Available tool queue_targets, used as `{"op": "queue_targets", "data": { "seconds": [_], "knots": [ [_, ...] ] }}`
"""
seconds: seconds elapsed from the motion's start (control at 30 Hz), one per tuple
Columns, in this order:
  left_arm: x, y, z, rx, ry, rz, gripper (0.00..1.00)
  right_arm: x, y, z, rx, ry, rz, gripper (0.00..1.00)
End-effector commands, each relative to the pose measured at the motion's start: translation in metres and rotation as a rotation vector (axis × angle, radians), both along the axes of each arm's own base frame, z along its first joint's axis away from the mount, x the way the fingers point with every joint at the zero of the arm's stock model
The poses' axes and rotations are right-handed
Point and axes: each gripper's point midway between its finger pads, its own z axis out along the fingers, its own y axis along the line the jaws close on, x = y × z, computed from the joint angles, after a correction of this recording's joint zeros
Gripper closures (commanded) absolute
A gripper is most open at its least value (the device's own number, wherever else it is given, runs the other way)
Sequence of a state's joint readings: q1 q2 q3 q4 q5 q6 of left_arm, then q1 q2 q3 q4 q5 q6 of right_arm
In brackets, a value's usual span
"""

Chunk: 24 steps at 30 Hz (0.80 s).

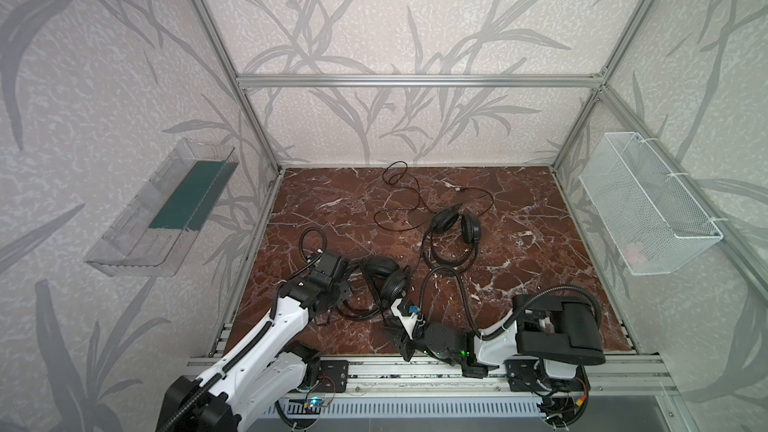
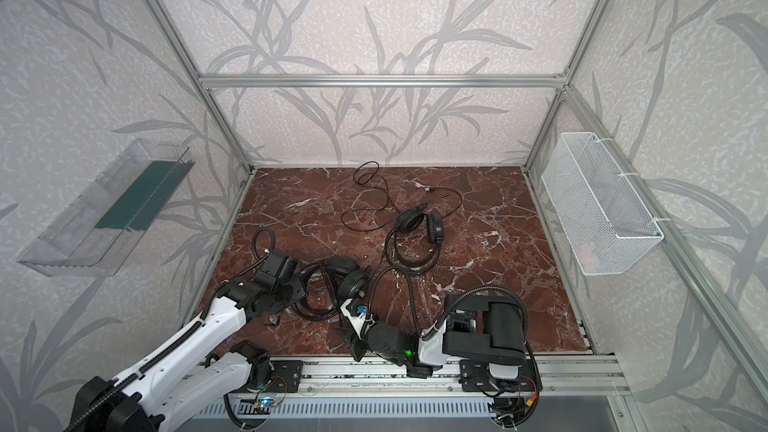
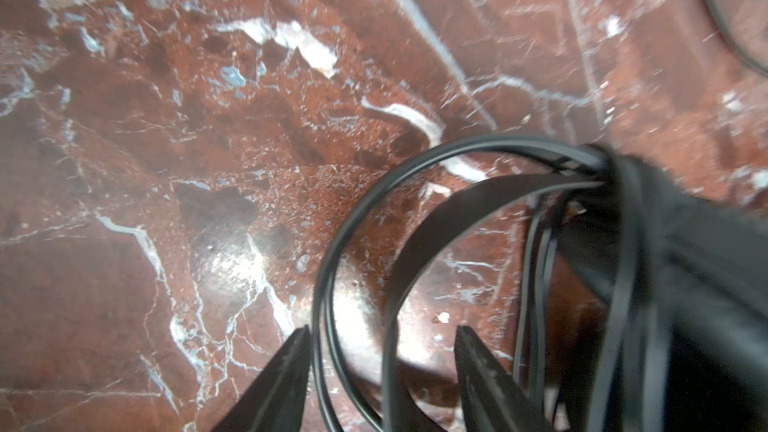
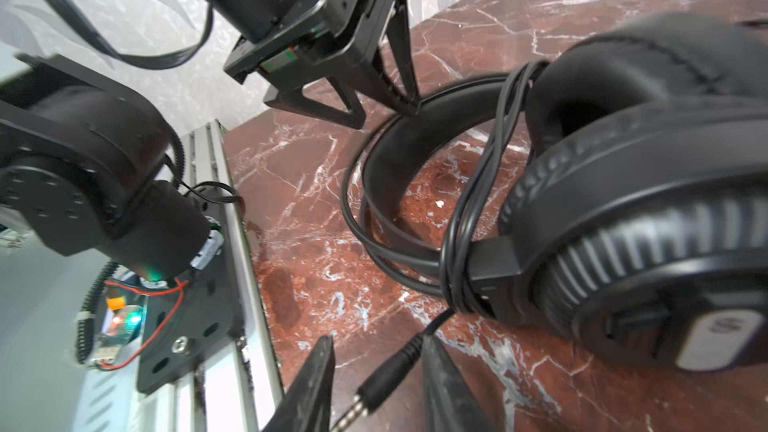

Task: Wrap the headphones
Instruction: 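Set the wrapped headphones on the table and open both grippers, then withdraw both grippers from the wrapped headphones toward the robot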

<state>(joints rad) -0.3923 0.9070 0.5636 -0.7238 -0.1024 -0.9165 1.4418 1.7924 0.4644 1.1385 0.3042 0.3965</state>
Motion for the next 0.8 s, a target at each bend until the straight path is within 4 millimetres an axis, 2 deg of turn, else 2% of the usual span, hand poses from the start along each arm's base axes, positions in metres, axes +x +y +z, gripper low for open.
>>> {"op": "queue_targets", "data": {
  "seconds": [0.0,0.1,0.23,0.27,0.33,0.43,0.53,0.6,0.67,0.77],
  "knots": [
    [-0.001,0.007,0.015,0.027,-0.006,0.016,0.37,-0.003,-0.006,0.011,0.015,-0.015,-0.017,0.61],
    [0.002,0.007,0.028,0.028,-0.022,0.004,0.37,-0.008,-0.013,0.012,0.005,-0.030,-0.025,0.56],
    [0.006,0.010,0.055,0.042,-0.055,-0.014,0.34,-0.014,-0.023,0.046,0.086,-0.061,-0.037,0.50],
    [0.008,0.012,0.064,0.047,-0.069,-0.019,0.27,-0.014,-0.027,0.057,0.106,-0.075,-0.045,0.47],
    [0.012,0.016,0.082,0.061,-0.103,-0.033,0.21,-0.010,-0.035,0.081,0.113,-0.129,-0.067,0.44],
    [0.021,0.021,0.111,0.089,-0.186,-0.068,0.03,0.002,-0.052,0.113,0.002,-0.241,-0.125,0.35],
    [0.030,0.029,0.134,0.130,-0.239,-0.094,0.01,0.024,-0.082,0.143,-0.161,-0.292,-0.241,0.18],
    [0.036,0.035,0.143,0.178,-0.270,-0.119,0.01,0.043,-0.106,0.155,-0.255,-0.299,-0.308,0.11],
    [0.041,0.048,0.139,0.259,-0.278,-0.093,0.01,0.066,-0.138,0.162,-0.338,-0.304,-0.417,0.11],
    [0.040,0.052,0.122,0.283,-0.265,-0.079,0.01,0.083,-0.183,0.177,-0.406,-0.360,-0.545,0.09]
  ]
}}
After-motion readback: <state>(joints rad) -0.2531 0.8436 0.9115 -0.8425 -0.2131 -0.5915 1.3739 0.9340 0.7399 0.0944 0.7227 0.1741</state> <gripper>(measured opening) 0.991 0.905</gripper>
